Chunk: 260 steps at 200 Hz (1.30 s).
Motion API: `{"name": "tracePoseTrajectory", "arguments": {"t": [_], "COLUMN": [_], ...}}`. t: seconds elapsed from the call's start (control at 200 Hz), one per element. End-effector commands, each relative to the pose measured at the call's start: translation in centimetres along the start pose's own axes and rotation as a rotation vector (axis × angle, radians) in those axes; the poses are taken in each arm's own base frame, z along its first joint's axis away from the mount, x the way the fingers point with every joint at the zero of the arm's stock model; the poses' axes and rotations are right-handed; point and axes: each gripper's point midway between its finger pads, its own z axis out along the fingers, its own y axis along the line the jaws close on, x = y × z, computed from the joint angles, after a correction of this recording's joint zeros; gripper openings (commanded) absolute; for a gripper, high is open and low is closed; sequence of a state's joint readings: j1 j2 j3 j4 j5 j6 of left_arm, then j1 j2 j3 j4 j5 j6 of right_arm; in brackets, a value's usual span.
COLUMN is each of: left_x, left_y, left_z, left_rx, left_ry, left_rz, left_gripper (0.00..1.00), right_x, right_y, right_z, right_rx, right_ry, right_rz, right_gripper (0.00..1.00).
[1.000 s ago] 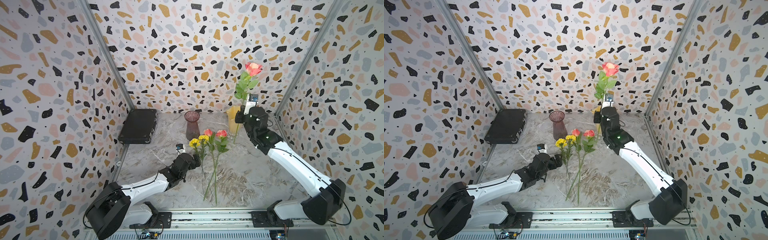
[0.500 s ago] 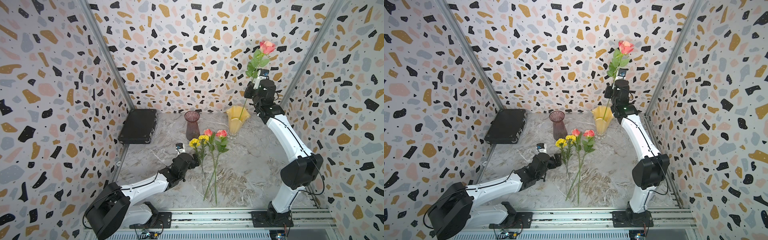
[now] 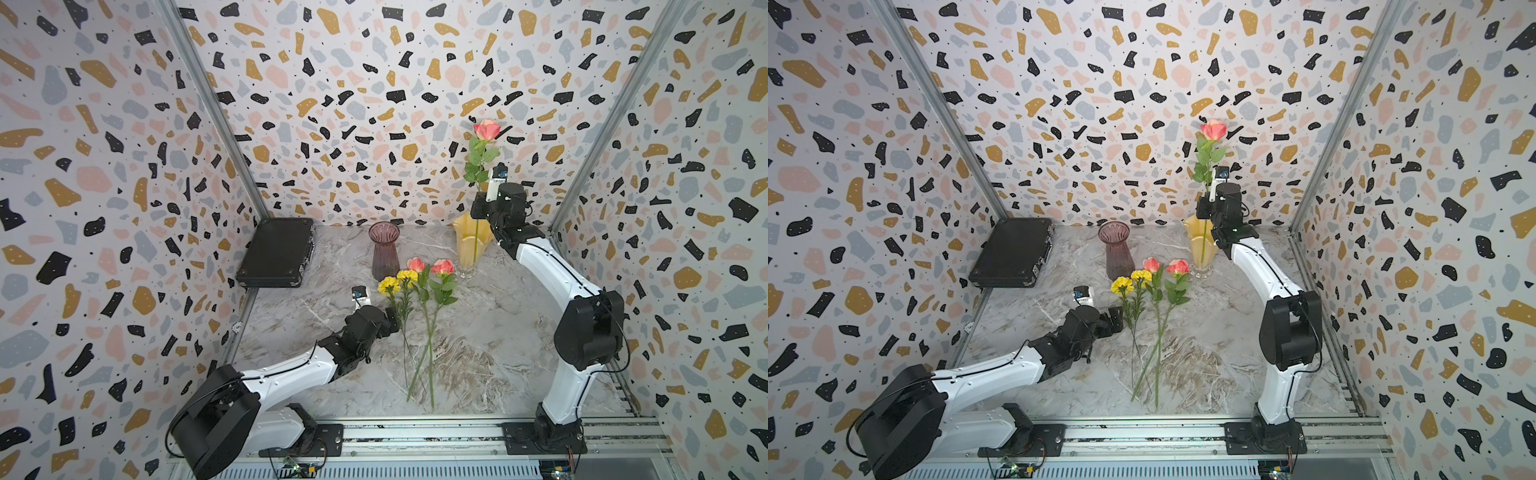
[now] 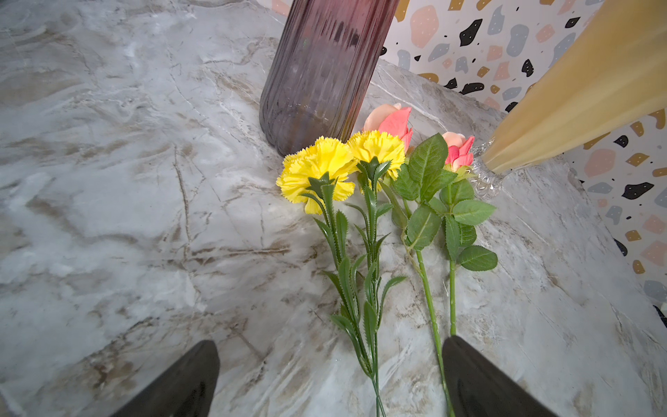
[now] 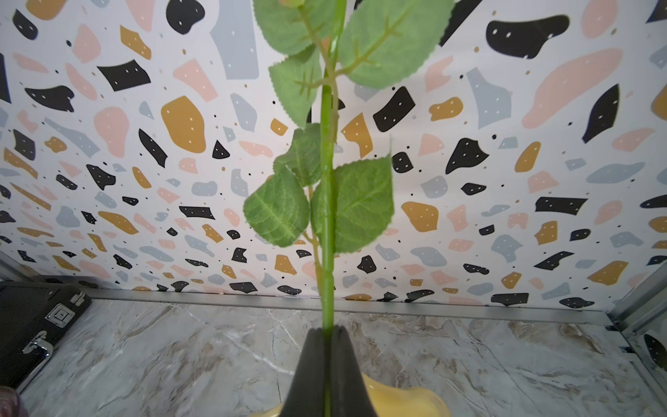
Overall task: Arrange the flowers in different vases according to their colors
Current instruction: Insert the flower into the vase.
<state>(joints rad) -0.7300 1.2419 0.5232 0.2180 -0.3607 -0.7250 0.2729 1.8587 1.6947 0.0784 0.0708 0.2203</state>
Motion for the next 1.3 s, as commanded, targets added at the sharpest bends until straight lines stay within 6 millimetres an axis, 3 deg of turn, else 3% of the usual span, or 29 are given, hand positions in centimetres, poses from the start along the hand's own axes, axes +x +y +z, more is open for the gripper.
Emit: {"name": "tracePoseTrajectory", "arguments": {"t": [0.0, 0.275, 0.476, 0.741, 0.866, 0.966, 1.297], "left_x": [-1.0, -0.9, -0.8, -0.7, -0.8, -0.7, -0.6], "left_y": [-0.4, -0.5, -0.6, -0.7, -0.9, -1.0, -1.1], "left_z": [-0.3, -0.2, -0.2, -0.1, 0.0, 0.1, 0.1], "left_rx": [0.015, 0.018, 0.022, 0.027, 0.031, 0.037, 0.043], "left_ry": [-0.043, -0.037, -0.032, -0.029, -0.028, -0.026, -0.02], "left_rz": [-0.005, -0.007, -0.012, -0.01, -0.013, -0.015, -0.018], "left_gripper": [1.0, 0.99, 0.99, 0.99, 0.99, 1.0, 1.0], "right_x": [-3.9, -10.2, -15.1, -18.1, -17.2, -15.3, -6.6], "right_y": [0.9, 1.5, 1.2, 0.3, -0.1, -0.3, -0.2], "right_z": [-1.6, -5.4, -7.7, -8.5, -7.6, -6.8, -3.2], "right_rx": [-0.041, -0.056, -0.018, 0.062, 0.079, 0.07, 0.051], "right_ry": [-0.104, -0.192, -0.348, -0.569, -0.608, -0.604, -0.478], "right_rz": [0.016, 0.048, 0.007, -0.072, -0.087, -0.061, -0.045], "right_gripper": [0.0, 0.0, 0.0, 0.0, 0.0, 0.0, 0.0]}}
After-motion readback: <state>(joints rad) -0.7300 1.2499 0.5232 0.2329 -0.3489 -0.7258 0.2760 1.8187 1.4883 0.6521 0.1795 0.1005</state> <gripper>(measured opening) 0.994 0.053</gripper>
